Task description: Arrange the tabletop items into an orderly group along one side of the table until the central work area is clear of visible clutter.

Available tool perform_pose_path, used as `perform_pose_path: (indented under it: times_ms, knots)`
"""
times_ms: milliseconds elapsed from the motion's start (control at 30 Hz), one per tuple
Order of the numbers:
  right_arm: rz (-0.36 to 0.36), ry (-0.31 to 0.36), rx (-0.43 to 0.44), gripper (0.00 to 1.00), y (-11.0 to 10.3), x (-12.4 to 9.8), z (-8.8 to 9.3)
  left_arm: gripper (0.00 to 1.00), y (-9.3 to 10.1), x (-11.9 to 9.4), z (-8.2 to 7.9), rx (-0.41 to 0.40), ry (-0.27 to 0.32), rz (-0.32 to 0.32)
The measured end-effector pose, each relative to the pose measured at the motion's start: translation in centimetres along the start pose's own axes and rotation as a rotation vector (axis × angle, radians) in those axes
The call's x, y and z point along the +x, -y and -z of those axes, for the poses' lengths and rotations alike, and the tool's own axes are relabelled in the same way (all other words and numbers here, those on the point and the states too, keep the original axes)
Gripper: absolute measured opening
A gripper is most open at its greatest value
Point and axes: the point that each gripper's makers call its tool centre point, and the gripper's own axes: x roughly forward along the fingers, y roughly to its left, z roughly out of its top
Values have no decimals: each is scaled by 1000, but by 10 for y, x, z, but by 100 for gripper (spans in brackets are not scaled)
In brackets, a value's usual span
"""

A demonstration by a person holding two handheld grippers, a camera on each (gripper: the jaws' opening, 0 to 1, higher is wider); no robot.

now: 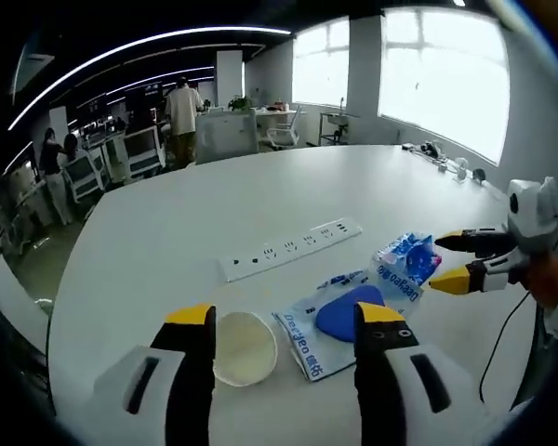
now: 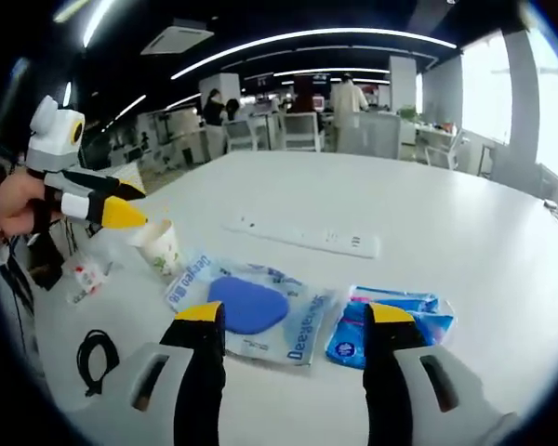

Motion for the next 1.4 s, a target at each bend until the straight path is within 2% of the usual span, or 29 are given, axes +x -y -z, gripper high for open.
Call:
perform_pose_path:
  times_ms: [367,833,1400]
  knots:
    - [-9,4,-11,62,-11,-10,-5,70,-9,-25,11,-20,-1,-7]
    - [-30,-3,-34,62,-31,-23,-7,71,-25,-65,26,-43,5,-31]
    - [-91,-10,-67,62,-76,-38,-9,72,-32,-105,56,-58,-20,-33]
